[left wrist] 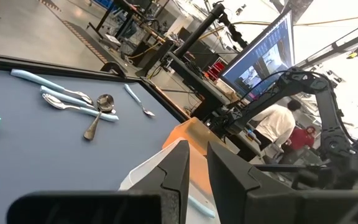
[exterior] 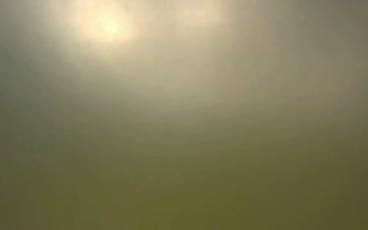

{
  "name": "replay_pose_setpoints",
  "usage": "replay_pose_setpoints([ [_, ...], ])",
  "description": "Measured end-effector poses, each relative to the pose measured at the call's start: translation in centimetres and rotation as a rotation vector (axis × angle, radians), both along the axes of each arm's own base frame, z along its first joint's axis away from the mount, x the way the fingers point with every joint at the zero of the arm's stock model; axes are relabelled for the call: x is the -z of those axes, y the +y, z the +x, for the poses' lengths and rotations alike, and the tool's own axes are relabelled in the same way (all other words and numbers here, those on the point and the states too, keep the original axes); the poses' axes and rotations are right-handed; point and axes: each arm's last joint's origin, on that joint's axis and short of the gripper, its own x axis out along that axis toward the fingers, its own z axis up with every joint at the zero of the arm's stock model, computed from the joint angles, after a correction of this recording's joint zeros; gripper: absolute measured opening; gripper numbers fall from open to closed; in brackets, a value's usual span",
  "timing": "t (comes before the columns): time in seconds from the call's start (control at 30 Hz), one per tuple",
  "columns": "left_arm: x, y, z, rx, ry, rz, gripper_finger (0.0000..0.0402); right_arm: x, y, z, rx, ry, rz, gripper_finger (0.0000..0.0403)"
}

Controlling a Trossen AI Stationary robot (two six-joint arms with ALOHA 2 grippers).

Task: Sort silverware by color (type)
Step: Put the light green spoon into the yellow bin, then put the black spoon into the orange bin

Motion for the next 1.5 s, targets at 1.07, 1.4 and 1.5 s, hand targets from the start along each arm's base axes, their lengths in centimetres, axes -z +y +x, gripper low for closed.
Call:
replay_pose_setpoints([
  [1.07,0.0,0.0,0.0,0.000,0.004,0.002,0.0040,2.7,-1.9,2.6,0.053,0.105,0.218,0.0093],
  [1.4,0.0,0.0,0.0,0.000,0.005,0.002,0.0040,1.7,-9.0,6.5,0.015,0.191,0.268,0.0093],
  [1.5,0.0,0.0,0.0,0.000,0.005,0.002,0.0040,0.4,-11.4,6.9,-0.024,0.192,0.233,0.0093],
])
